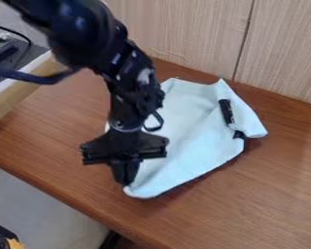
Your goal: Fold the cloth from bottom to the top
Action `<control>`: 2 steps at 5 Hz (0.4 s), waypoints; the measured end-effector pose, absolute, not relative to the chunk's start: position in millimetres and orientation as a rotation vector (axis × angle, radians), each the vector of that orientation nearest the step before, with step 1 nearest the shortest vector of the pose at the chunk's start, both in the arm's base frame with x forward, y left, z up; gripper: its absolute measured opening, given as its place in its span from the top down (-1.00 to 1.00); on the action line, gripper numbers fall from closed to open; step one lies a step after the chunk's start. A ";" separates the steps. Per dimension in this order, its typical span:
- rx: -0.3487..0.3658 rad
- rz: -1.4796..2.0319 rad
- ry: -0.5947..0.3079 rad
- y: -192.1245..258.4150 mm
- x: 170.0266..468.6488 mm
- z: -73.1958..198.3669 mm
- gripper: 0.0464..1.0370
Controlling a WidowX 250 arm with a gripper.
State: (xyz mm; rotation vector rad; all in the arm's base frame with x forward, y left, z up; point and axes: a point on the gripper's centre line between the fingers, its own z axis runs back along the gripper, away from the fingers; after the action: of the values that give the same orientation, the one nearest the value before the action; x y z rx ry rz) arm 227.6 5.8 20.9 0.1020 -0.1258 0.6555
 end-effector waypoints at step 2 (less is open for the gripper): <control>0.007 0.686 -0.221 1.2 249.2 58.6 0.97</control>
State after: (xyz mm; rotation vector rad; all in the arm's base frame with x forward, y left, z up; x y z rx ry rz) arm 249.2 1.2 58.6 0.0071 -0.2211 0.6858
